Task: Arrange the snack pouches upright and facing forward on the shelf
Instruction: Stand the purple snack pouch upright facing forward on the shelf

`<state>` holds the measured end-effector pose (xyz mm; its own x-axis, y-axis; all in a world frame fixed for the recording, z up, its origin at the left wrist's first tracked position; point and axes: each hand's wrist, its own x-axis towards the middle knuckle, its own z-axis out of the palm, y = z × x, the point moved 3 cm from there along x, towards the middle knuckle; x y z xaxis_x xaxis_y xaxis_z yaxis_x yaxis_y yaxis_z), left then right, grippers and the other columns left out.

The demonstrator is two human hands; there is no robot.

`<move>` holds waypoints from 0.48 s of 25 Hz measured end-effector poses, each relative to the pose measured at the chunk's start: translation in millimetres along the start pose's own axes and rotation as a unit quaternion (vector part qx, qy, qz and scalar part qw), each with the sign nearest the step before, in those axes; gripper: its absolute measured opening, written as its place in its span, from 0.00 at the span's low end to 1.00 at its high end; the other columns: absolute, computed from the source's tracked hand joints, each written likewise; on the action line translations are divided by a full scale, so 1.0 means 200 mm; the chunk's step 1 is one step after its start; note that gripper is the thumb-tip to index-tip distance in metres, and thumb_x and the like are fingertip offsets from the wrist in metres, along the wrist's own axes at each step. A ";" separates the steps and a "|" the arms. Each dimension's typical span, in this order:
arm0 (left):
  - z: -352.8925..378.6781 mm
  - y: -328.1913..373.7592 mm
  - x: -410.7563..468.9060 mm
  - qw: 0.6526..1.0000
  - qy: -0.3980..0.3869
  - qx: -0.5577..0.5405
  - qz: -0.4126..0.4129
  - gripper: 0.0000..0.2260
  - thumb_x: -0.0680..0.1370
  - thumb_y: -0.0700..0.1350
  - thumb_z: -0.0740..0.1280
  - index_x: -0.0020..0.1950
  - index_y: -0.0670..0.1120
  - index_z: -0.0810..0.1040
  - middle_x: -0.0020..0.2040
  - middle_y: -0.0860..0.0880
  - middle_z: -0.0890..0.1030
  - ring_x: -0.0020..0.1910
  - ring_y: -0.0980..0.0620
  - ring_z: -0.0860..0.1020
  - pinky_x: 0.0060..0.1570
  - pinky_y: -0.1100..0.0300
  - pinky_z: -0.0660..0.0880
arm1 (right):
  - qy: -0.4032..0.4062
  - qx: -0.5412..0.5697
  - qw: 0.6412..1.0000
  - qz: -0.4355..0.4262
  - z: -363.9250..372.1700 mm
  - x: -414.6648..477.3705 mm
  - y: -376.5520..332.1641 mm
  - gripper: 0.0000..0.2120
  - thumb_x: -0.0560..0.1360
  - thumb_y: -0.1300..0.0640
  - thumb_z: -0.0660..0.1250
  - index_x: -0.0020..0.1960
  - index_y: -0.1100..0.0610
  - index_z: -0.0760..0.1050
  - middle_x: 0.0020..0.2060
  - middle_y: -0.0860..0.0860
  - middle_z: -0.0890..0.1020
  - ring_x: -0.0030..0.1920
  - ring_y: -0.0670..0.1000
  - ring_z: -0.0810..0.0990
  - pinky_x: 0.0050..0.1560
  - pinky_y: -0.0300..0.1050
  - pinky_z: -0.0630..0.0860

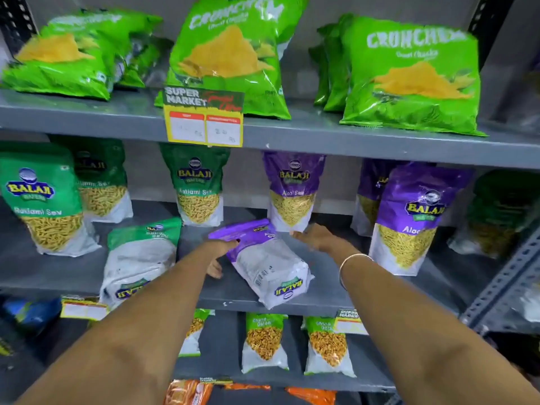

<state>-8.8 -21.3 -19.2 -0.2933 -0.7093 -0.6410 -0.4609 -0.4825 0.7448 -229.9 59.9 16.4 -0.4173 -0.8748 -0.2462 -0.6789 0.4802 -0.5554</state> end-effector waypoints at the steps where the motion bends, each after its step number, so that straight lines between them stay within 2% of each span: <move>1: 0.04 0.00 0.01 1.000 0.003 -0.022 -0.004 0.33 0.76 0.54 0.64 0.76 0.42 0.55 0.75 0.36 0.59 0.71 0.36 0.65 0.68 0.45 0.66 | -0.029 0.051 0.998 0.001 0.03 0.03 0.01 0.26 0.76 0.42 0.61 0.63 0.62 0.72 0.56 0.57 0.79 0.52 0.57 0.79 0.50 0.48 0.75; 2: 0.06 0.01 0.03 0.998 -0.002 -0.061 0.000 0.30 0.77 0.51 0.65 0.74 0.42 0.60 0.73 0.37 0.62 0.69 0.37 0.67 0.67 0.45 0.66 | -0.065 0.106 0.992 0.009 0.05 0.06 0.03 0.22 0.76 0.45 0.63 0.60 0.62 0.72 0.50 0.55 0.80 0.44 0.53 0.79 0.41 0.43 0.76; 3: 0.09 -0.01 0.06 0.997 -0.013 -0.078 -0.008 0.23 0.77 0.49 0.65 0.69 0.41 0.66 0.68 0.37 0.68 0.63 0.39 0.72 0.66 0.47 0.67 | -0.092 0.144 0.985 0.019 0.09 0.08 0.03 0.15 0.76 0.47 0.64 0.51 0.60 0.73 0.39 0.52 0.80 0.34 0.48 0.76 0.32 0.38 0.73; 4: 0.11 -0.03 0.09 0.995 -0.020 -0.092 -0.015 0.16 0.77 0.48 0.65 0.59 0.39 0.72 0.59 0.38 0.74 0.54 0.41 0.76 0.63 0.48 0.69 | -0.122 0.168 0.978 0.036 0.13 0.10 0.05 0.12 0.76 0.49 0.65 0.43 0.58 0.71 0.29 0.50 0.76 0.27 0.45 0.72 0.26 0.34 0.69; 5: 0.13 -0.05 0.10 0.994 -0.024 -0.101 -0.030 0.09 0.77 0.46 0.65 0.49 0.40 0.73 0.48 0.40 0.79 0.43 0.43 0.78 0.58 0.49 0.70 | -0.141 0.184 0.972 0.048 0.17 0.12 0.06 0.13 0.76 0.51 0.66 0.38 0.58 0.70 0.23 0.50 0.74 0.24 0.44 0.71 0.26 0.32 0.69; 6: 0.14 -0.05 0.10 0.992 -0.018 -0.117 -0.036 0.09 0.77 0.45 0.65 0.42 0.41 0.72 0.37 0.42 0.81 0.35 0.44 0.78 0.54 0.49 0.71 | -0.157 0.208 0.964 0.059 0.19 0.12 0.07 0.13 0.76 0.52 0.66 0.37 0.58 0.71 0.20 0.50 0.74 0.23 0.45 0.72 0.27 0.32 0.70; 8: 0.16 -0.06 0.11 0.988 -0.024 -0.149 -0.043 0.10 0.77 0.43 0.64 0.38 0.41 0.71 0.21 0.44 0.81 0.27 0.44 0.79 0.53 0.49 0.72 | -0.174 0.261 0.946 0.076 0.21 0.14 0.10 0.09 0.75 0.56 0.68 0.38 0.60 0.75 0.18 0.50 0.78 0.21 0.46 0.76 0.25 0.33 0.72; 10: 0.15 -0.04 0.12 0.988 -0.032 -0.143 -0.052 0.10 0.77 0.43 0.65 0.38 0.41 0.71 0.20 0.44 0.80 0.31 0.44 0.78 0.56 0.48 0.71 | -0.185 0.299 0.932 0.087 0.20 0.15 0.09 0.05 0.74 0.59 0.68 0.44 0.61 0.76 0.20 0.50 0.80 0.20 0.48 0.79 0.22 0.32 0.73; 12: 0.14 -0.04 0.13 0.988 -0.045 -0.136 -0.061 0.09 0.76 0.42 0.66 0.39 0.40 0.72 0.32 0.42 0.81 0.36 0.45 0.75 0.62 0.45 0.69 | -0.213 0.276 0.932 0.094 0.19 0.13 0.07 0.07 0.72 0.57 0.71 0.45 0.61 0.77 0.27 0.52 0.82 0.26 0.50 0.80 0.27 0.35 0.74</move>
<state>-35.5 -22.4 -47.4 -0.3278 -0.5952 -0.7337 -0.2586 -0.6904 0.6756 -227.6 40.9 -28.2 -0.1393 -0.7812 -0.6086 -0.1536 0.6242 -0.7660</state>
